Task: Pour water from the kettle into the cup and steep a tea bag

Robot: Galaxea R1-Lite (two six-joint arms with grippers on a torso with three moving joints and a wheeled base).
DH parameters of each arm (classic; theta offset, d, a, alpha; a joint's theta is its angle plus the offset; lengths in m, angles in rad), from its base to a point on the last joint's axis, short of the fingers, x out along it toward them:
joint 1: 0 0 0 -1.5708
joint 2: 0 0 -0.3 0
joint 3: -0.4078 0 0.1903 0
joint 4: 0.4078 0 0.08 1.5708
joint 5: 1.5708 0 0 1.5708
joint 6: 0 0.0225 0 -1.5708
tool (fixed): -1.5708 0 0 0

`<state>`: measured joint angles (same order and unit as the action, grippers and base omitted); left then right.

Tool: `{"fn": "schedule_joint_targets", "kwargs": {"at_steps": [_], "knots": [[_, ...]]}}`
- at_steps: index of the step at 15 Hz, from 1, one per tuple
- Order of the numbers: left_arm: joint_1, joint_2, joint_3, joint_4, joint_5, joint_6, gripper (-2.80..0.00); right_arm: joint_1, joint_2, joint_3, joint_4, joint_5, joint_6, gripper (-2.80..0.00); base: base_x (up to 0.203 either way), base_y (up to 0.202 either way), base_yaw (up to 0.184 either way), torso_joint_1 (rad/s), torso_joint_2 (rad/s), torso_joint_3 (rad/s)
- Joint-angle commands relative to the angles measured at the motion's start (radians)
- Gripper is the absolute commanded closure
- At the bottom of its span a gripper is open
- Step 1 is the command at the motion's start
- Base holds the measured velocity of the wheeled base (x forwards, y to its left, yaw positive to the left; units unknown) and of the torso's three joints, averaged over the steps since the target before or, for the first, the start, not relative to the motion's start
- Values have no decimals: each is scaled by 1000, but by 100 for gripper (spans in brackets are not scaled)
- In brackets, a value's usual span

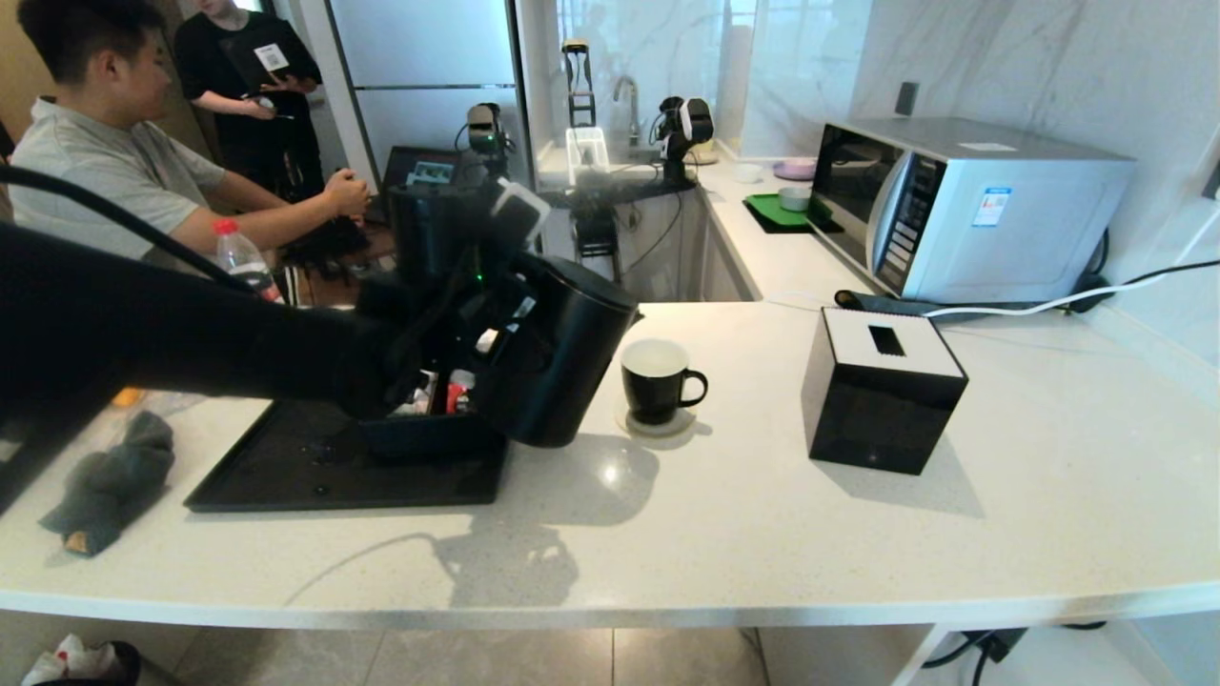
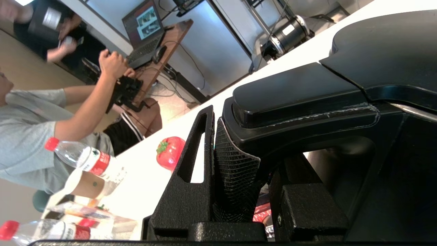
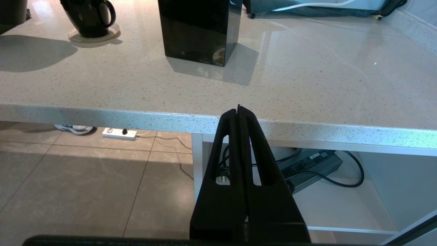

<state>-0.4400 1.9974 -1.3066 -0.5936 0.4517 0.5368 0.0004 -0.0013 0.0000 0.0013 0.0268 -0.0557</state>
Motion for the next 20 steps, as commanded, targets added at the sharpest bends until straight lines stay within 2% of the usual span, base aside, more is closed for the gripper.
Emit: {"fn": "schedule_joint_targets", "kwargs": {"at_steps": [1,5,20], "knots": [[0,8,-18,-1,2,13,0,1,1,0,0,1,-1,0,0,0,0,0,0,0],[0,24,-56,39,2,34,0,0,1,0,0,1,-1,0,0,0,0,0,0,0],[7,77,-118,41,4,148,0,0,1,0,0,1,-1,0,0,0,0,0,0,0]]}}
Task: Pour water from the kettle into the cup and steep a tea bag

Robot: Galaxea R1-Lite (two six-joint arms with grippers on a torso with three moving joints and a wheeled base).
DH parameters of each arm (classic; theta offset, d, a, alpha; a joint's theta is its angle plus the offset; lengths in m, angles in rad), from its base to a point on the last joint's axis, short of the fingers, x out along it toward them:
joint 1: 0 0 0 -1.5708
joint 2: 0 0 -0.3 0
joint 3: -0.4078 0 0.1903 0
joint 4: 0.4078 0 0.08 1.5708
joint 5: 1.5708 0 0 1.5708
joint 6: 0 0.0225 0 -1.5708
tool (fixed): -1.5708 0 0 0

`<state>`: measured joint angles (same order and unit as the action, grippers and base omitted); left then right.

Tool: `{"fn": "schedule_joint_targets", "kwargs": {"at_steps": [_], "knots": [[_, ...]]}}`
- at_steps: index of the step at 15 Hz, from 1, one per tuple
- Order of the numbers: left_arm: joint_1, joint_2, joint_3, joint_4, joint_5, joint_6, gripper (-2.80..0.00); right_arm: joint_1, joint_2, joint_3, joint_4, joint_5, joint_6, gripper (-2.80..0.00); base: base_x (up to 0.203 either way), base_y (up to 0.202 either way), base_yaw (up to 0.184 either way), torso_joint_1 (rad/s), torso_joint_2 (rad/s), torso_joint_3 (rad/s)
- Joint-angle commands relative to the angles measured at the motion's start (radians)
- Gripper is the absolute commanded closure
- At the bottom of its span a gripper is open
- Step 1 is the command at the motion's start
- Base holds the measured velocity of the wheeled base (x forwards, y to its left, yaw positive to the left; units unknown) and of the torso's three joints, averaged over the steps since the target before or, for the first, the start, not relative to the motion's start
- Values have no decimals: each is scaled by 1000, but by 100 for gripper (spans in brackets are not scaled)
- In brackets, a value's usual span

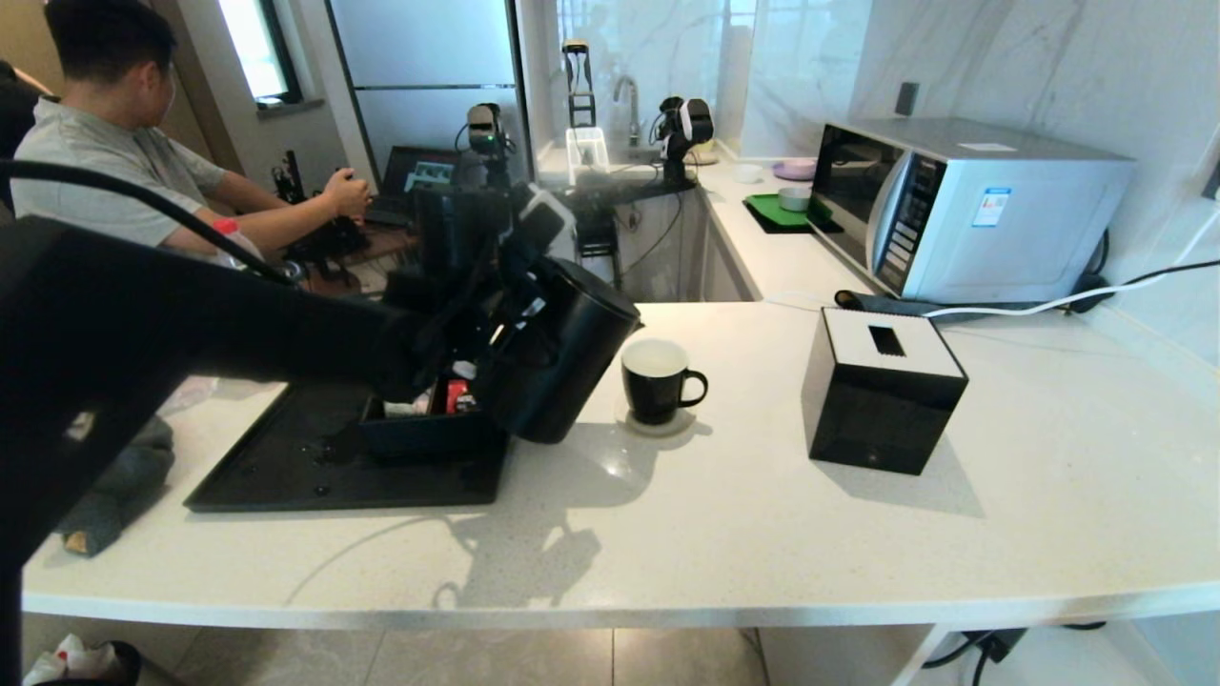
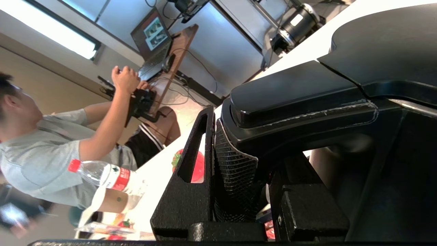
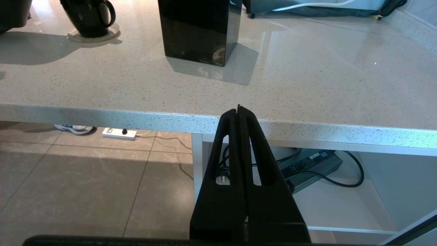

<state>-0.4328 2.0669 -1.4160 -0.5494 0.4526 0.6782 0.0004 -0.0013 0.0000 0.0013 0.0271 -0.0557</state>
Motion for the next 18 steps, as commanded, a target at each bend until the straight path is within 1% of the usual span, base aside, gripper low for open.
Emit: {"fn": "schedule_joint_targets", "kwargs": {"at_steps": [1,8,12,18], "knots": [[0,16,-14,-4,3,16,0,0,1,0,0,0,-1,0,0,0,0,0,0,0],[0,52,-73,-4,2,89,0,0,1,0,0,0,-1,0,0,0,0,0,0,0],[0,61,-90,-3,0,126,0,0,1,0,0,0,-1,0,0,0,0,0,0,0],[0,65,-96,-4,-4,197,0,1,1,0,0,0,-1,0,0,0,0,0,0,0]]}}
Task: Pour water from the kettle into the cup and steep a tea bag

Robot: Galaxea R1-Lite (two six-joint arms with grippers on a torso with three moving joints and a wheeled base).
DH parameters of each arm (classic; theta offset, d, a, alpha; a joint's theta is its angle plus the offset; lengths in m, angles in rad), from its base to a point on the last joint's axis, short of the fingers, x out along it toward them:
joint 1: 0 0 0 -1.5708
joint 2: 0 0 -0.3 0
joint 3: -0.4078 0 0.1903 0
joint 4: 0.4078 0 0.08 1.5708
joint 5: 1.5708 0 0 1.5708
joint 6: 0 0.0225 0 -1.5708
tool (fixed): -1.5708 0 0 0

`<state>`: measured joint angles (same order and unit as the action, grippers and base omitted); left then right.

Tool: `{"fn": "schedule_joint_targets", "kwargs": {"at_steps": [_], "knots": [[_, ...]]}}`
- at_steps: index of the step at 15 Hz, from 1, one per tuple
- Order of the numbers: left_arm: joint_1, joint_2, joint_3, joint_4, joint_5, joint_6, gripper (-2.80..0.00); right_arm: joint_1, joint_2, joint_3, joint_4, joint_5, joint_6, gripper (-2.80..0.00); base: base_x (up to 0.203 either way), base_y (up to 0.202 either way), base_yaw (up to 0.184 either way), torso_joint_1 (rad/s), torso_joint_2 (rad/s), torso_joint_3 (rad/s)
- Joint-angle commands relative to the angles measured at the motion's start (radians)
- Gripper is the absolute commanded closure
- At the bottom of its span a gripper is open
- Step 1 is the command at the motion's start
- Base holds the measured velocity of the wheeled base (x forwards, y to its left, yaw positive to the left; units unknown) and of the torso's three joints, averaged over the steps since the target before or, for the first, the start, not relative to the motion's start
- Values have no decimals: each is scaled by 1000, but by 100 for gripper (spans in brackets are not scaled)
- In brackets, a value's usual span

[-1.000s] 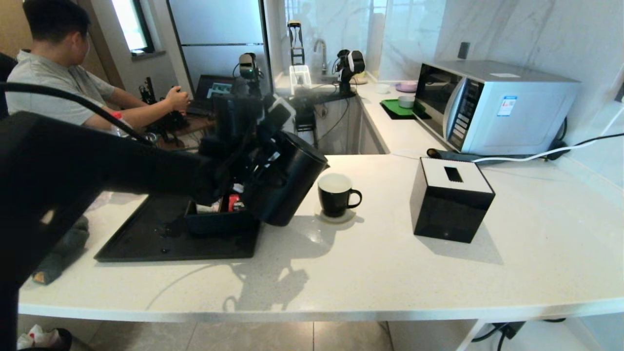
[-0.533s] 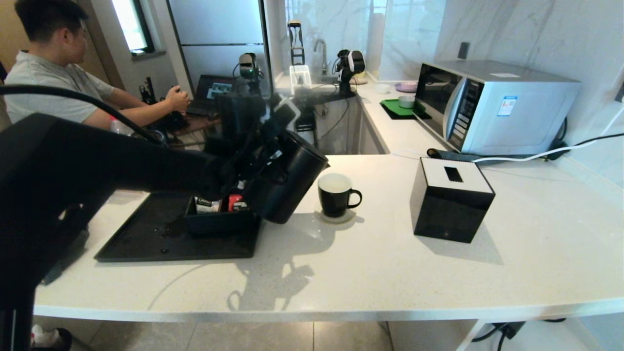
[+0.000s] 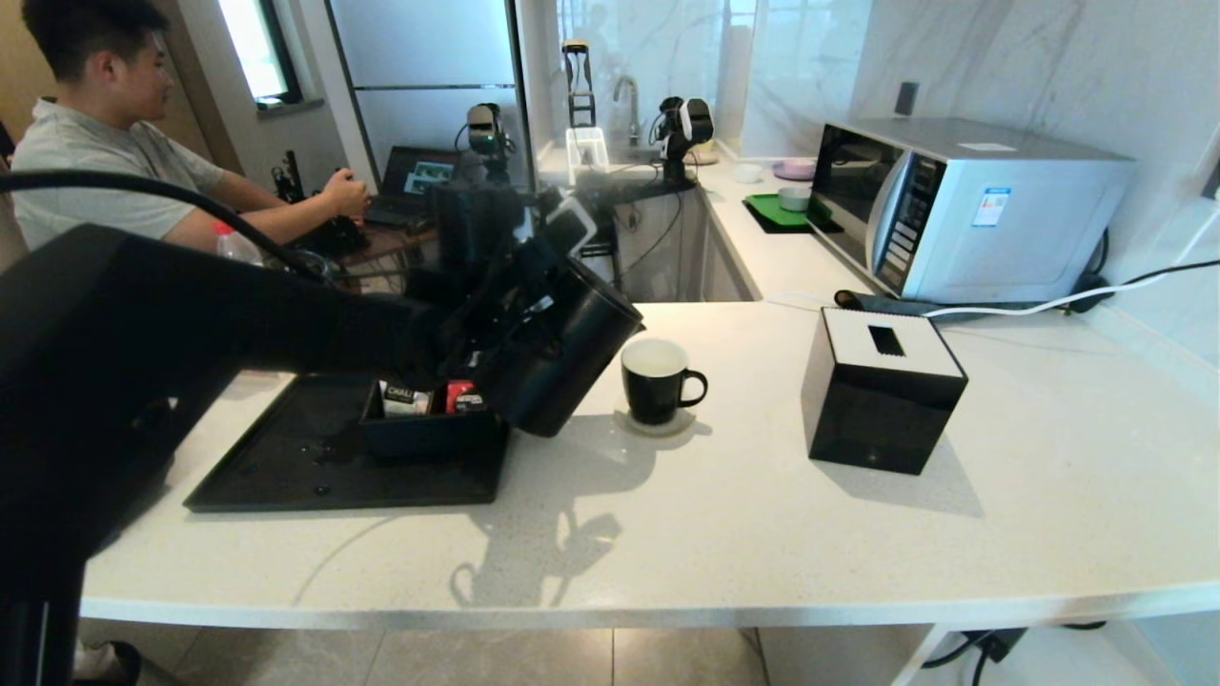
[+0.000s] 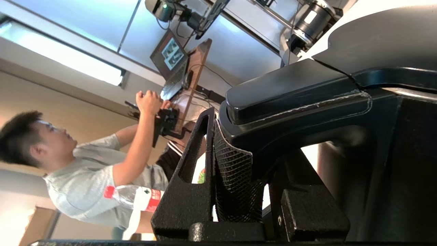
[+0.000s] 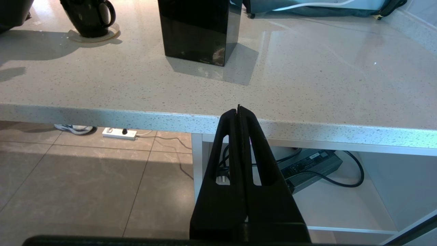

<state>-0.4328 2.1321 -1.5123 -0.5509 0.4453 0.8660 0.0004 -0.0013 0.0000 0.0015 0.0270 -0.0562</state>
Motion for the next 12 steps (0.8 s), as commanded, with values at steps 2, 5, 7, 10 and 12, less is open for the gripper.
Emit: {"fn": "schedule_joint_targets", "kwargs": {"at_steps": [2,5,7,10,12], "knots": [[0,1,0,-3,1,34,0,0,1,0,0,1,0,0,0,0,0,0,0,0],[0,2,0,-3,0,70,0,0,1,0,0,1,-1,0,0,0,0,0,0,0],[0,2,0,-1,-2,95,0,0,1,0,0,1,-1,0,0,0,0,0,0,0],[0,2,-2,-1,-2,128,0,0,1,0,0,1,0,0,0,0,0,0,0,0],[0,2,-5,-3,-4,137,0,1,1,0,0,1,-1,0,0,0,0,0,0,0]]}}
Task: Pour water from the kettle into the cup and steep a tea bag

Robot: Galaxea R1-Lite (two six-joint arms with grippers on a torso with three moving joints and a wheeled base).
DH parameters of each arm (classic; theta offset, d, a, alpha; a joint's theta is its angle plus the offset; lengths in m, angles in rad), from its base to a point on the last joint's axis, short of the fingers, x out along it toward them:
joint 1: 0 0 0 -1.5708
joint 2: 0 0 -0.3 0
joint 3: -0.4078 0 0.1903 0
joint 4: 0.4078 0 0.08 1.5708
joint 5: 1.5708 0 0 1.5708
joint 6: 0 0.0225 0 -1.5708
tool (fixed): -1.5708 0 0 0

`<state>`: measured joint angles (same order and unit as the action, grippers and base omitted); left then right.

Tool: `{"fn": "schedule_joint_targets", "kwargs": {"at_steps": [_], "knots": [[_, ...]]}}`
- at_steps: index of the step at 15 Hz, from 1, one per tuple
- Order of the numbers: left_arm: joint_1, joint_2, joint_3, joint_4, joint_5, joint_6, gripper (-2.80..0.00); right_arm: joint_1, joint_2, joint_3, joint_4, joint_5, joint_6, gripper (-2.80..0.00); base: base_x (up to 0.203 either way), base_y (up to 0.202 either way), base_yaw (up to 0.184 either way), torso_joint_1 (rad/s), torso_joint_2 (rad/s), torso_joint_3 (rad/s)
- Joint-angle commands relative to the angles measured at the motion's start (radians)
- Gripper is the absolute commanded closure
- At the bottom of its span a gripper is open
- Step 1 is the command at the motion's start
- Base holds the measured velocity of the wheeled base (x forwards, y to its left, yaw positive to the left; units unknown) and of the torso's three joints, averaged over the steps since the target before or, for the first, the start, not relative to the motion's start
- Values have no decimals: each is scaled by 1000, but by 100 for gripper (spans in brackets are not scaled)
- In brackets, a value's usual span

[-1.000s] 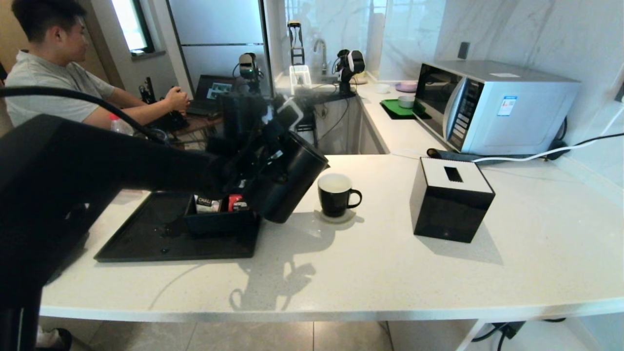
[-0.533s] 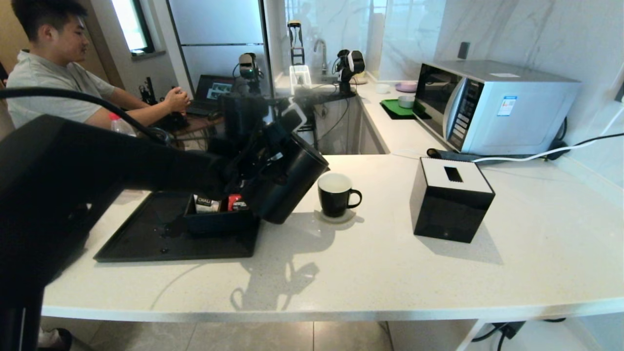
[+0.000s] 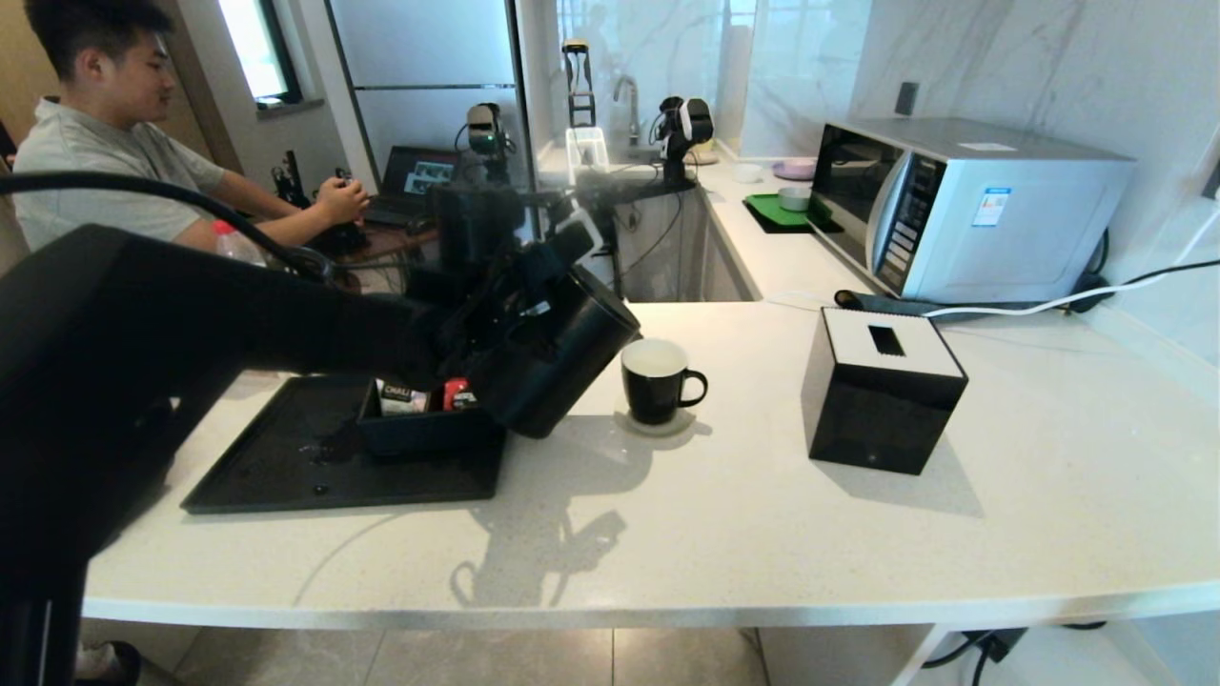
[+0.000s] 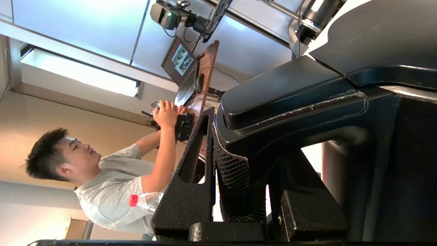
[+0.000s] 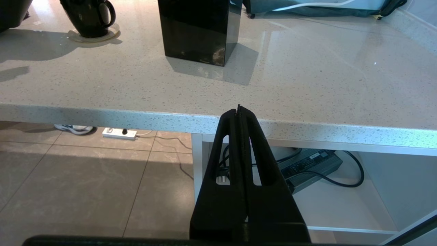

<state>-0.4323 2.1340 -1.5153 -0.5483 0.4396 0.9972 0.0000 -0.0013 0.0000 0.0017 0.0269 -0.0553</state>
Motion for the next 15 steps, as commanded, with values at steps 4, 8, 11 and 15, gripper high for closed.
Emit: {"fn": "schedule_joint_targets", "kwargs": {"at_steps": [4,8,11,15], "knots": [[0,1,-3,-5,2,17,0,0,1,0,0,1,-1,0,0,0,0,0,0,0],[0,1,-5,-2,1,24,0,0,1,0,0,1,-1,0,0,0,0,0,0,0],[-2,3,-6,-4,-1,62,0,1,1,0,0,1,0,0,0,0,0,0,0,0],[-8,38,-60,-3,-1,86,0,0,1,0,0,1,-1,0,0,0,0,0,0,0]]}}
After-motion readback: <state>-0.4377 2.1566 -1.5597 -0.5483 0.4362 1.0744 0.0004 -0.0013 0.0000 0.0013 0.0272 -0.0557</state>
